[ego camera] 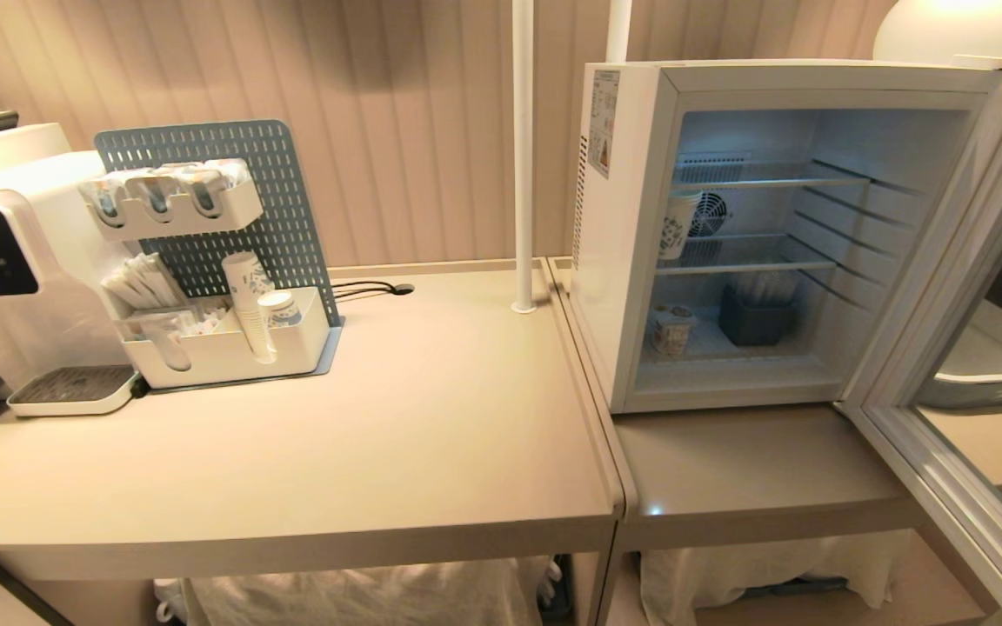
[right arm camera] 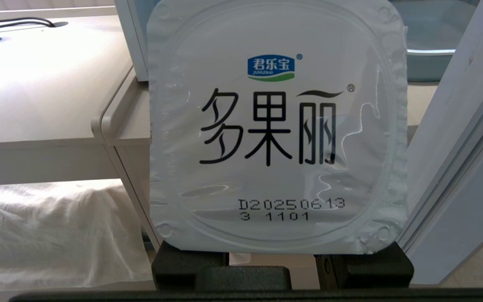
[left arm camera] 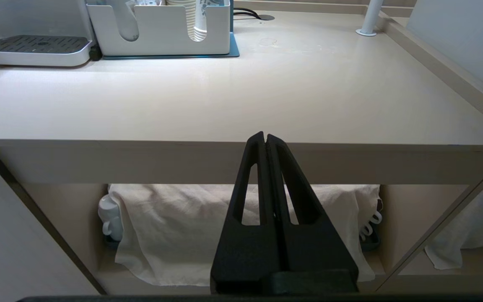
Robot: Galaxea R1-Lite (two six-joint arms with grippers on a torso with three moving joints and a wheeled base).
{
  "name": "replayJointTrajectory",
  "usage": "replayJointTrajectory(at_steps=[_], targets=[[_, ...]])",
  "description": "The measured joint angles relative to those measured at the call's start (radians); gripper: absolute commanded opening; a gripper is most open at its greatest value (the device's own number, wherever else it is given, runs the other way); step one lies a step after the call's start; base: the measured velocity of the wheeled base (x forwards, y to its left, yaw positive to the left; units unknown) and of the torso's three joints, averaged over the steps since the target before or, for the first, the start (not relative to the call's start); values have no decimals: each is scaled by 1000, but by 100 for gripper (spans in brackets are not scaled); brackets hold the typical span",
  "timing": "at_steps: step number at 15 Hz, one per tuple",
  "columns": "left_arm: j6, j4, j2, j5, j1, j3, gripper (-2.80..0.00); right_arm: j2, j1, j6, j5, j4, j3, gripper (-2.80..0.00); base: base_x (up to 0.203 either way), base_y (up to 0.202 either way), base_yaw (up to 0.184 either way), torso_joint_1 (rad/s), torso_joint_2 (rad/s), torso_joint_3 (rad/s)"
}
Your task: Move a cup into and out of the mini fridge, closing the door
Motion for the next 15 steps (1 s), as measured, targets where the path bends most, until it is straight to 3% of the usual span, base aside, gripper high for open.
replayJointTrajectory(at_steps=[12, 15], targets=[[-1, -1, 0, 0, 0, 0, -280, 0, 0, 1, -1, 5, 0, -280, 0, 0, 0, 0, 0, 0], [-1, 0, 0, 0, 0, 0, -280, 0, 0, 1, 0, 3, 0, -280, 2, 118, -16, -1, 4, 4]])
